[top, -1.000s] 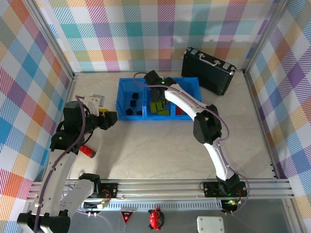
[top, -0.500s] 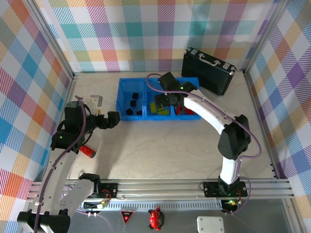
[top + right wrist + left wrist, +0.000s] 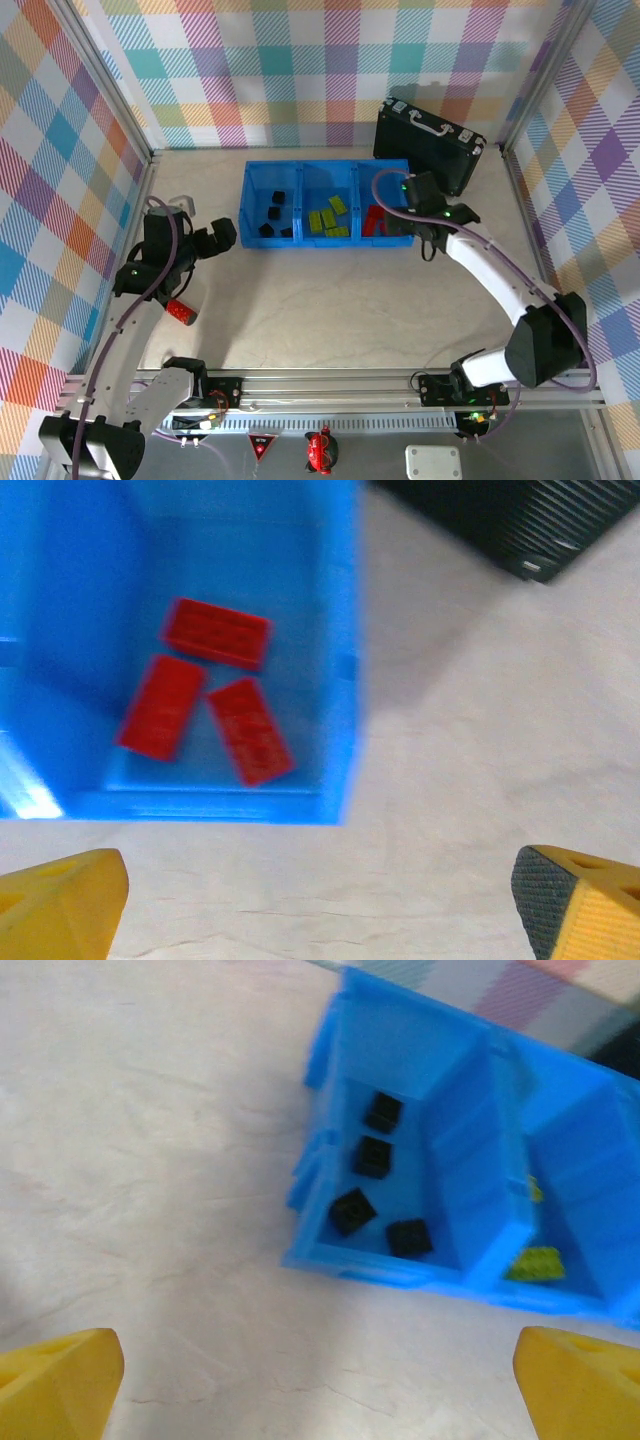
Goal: Sort the legos into containers by color
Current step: Reset both arms
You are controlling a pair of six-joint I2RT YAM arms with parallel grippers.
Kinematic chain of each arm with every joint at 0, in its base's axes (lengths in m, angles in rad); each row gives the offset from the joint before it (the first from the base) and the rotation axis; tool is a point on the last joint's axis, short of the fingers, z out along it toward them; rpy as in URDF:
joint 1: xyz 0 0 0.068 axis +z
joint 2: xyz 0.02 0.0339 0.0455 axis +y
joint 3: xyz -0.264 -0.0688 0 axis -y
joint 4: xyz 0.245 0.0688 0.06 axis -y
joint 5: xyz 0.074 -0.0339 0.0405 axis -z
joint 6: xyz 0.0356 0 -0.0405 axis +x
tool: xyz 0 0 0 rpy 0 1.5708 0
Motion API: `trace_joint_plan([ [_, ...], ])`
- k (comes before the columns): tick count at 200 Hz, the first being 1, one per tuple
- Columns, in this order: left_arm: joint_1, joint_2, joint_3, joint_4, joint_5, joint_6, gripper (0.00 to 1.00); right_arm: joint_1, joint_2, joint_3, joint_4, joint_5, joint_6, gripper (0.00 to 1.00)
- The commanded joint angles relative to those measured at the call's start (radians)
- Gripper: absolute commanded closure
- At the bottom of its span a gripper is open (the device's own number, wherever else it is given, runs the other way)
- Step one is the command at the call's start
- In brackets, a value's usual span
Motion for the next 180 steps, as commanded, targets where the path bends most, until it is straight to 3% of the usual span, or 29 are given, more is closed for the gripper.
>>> trace_joint_plan([
  [1,0.009,-0.008,-0.094,0.122,-0.199,-0.068,0.0,-0.083,-0.049,-0.105,0.159,0.051,-0.039,0.01],
  [40,0.008,0.049,-0.2,0.284,-0.323,-0.035,0.0,-0.204,-0.053,-0.274,0.347,0.051,-0.061,0.01],
  [97,0.008,0.282,-0.258,0.437,-0.577,0.037,0.0,-0.265,0.022,-0.512,0.805,0.052,-0.185,0.01],
  [131,0.008,0.424,-0.305,0.627,-0.532,0.121,0.0,-0.289,0.064,-0.578,0.986,0.009,-0.166,0.01],
  [160,0.008,0.441,-0.423,0.941,-0.429,0.225,0.0,-0.295,0.057,-0.658,1.206,-0.126,-0.209,0.01],
  [180,0.01,0.452,-0.449,1.048,-0.36,0.28,0.0,-0.295,0.1,-0.726,1.393,-0.175,-0.222,0.01],
])
